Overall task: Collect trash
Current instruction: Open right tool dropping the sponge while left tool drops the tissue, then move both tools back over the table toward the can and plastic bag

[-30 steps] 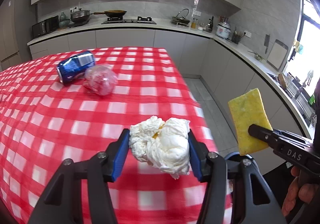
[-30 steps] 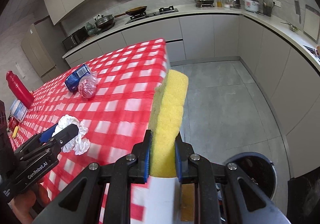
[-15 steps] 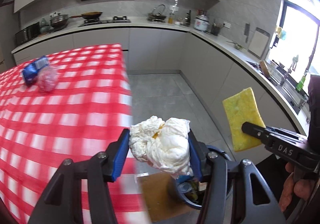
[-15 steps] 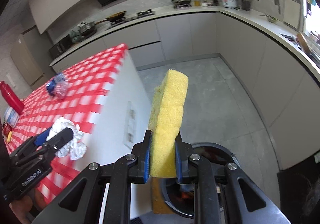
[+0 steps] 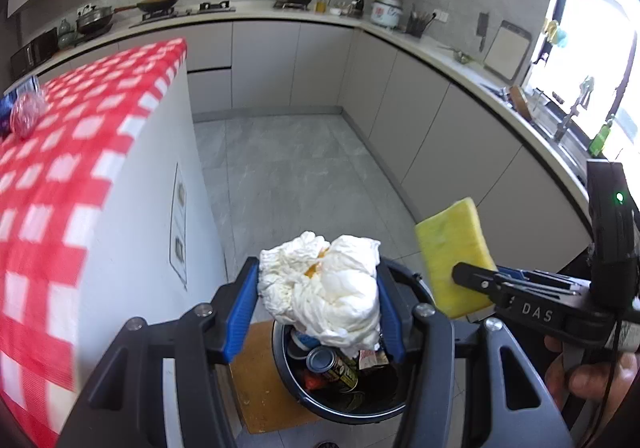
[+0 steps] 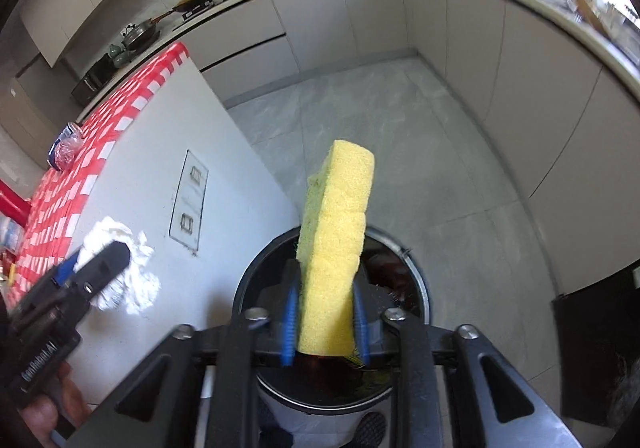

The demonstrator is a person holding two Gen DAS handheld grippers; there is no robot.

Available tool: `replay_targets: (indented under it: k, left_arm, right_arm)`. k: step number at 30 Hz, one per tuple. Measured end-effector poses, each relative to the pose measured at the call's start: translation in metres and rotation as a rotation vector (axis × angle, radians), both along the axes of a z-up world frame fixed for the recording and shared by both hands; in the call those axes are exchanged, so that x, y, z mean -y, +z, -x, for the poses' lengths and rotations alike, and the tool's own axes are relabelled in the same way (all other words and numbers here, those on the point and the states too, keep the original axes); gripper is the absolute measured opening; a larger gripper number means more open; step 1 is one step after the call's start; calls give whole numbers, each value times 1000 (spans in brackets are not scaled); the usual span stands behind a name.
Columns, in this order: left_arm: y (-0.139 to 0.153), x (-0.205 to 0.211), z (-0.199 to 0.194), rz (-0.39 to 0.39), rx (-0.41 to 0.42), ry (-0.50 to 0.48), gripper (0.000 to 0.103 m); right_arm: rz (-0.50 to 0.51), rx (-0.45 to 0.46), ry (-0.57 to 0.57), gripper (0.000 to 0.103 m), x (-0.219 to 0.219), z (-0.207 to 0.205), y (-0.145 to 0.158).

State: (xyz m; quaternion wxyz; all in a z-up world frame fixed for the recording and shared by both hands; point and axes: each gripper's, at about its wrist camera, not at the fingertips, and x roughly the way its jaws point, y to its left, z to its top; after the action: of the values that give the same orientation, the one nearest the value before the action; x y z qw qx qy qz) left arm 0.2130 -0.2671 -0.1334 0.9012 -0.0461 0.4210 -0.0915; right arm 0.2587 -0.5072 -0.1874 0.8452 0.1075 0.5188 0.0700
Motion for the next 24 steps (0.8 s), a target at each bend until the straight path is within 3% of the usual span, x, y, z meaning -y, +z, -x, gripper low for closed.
replay_targets:
  k: [1, 2, 14, 15, 16, 17, 18, 24]
  left_arm:
    - [-3, 2, 2, -3, -8, 4, 56]
    - [-6, 3, 3, -5, -15, 8, 56]
    - [-30, 46, 3, -19, -64, -18, 57]
    - [-31, 49, 3, -16, -68, -19, 59]
    - [-31, 52, 3, -18, -63, -9, 68]
    - [-31, 54, 4, -31, -64, 5, 91]
    - [-29, 55, 3, -42, -55, 19, 101]
    - [-6, 53, 4, -54, -10, 17, 103]
  right_arm:
    - [8, 8, -10, 60, 3, 0, -3]
    - [14, 16, -21, 62, 7, 1, -4]
    - [-8, 71, -93, 62, 51, 2, 14]
    - [-6, 75, -95, 62, 54, 3, 15]
    - [-4, 76, -96, 62, 54, 3, 16]
    - [-1, 77, -98, 62, 54, 3, 16]
    - [-2, 77, -101, 62, 56, 4, 17]
    - [-15, 91, -99, 62, 56, 5, 25]
